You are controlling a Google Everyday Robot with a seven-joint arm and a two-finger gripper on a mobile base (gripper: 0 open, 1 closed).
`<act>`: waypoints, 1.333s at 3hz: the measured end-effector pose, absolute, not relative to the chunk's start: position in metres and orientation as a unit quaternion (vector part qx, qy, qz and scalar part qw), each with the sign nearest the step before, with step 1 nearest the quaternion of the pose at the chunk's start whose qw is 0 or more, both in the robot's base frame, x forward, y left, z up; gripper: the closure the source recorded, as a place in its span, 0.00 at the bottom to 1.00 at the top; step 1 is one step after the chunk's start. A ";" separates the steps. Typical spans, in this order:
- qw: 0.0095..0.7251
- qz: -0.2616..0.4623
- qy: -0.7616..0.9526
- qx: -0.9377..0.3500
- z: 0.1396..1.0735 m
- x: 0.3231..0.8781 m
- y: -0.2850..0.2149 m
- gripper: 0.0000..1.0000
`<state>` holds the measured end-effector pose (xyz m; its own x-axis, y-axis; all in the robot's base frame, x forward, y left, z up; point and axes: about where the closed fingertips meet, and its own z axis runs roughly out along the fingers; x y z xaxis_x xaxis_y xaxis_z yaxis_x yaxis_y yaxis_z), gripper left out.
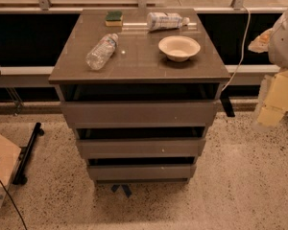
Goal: Open middle drawer
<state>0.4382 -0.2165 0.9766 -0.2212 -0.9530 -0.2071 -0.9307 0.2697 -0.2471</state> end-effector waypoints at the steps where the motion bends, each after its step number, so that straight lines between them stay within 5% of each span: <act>1: 0.162 -0.036 0.780 -0.603 0.977 0.438 -0.216 0.00; 4: 0.208 -0.058 0.764 -0.607 0.891 0.456 -0.213 0.00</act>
Offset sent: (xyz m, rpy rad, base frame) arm -0.0021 0.0105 -0.0323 0.0856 -0.0655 0.0615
